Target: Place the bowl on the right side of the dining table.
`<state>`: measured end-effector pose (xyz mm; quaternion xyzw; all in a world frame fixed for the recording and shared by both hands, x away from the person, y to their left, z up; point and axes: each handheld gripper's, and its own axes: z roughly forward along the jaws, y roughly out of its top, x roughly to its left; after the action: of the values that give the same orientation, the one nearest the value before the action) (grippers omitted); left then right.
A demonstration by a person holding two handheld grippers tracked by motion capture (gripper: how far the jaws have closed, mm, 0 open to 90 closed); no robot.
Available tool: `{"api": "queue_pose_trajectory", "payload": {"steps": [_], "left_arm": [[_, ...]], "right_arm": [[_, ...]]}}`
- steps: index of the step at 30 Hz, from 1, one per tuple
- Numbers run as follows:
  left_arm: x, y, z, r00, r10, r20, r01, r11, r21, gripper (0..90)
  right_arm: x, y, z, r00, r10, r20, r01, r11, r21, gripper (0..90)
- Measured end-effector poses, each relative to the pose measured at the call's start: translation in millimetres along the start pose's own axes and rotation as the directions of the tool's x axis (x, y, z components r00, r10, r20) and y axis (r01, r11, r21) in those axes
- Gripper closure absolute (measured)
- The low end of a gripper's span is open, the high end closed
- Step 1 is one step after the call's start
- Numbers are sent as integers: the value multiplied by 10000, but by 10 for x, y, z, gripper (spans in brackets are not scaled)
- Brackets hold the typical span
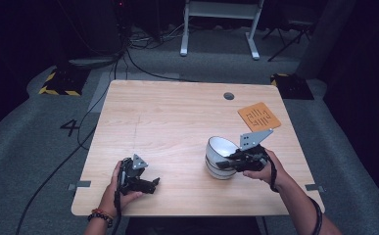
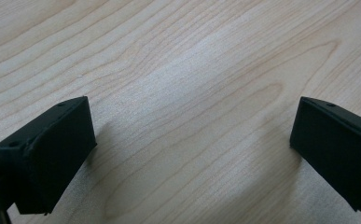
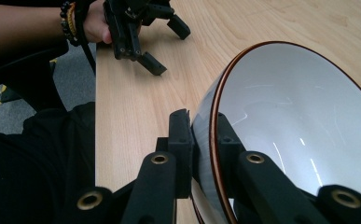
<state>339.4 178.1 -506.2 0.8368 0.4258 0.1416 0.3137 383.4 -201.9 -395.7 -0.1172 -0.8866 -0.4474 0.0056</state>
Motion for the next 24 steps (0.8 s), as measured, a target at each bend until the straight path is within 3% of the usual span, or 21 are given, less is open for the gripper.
{"api": "queue_pose_trajectory", "payload": {"steps": [16, 24], "left_arm": [[-1, -1, 2, 10000, -6, -16, 6, 10000, -27, 1], [0, 0, 0, 10000, 1, 3, -1, 10000, -1, 1]], "right_arm": [[31, 27, -172, 9993, -236, 275, 252, 9979, -589, 821], [8, 42, -421, 9955, -252, 911, 344, 9943, -1008, 821]]}}
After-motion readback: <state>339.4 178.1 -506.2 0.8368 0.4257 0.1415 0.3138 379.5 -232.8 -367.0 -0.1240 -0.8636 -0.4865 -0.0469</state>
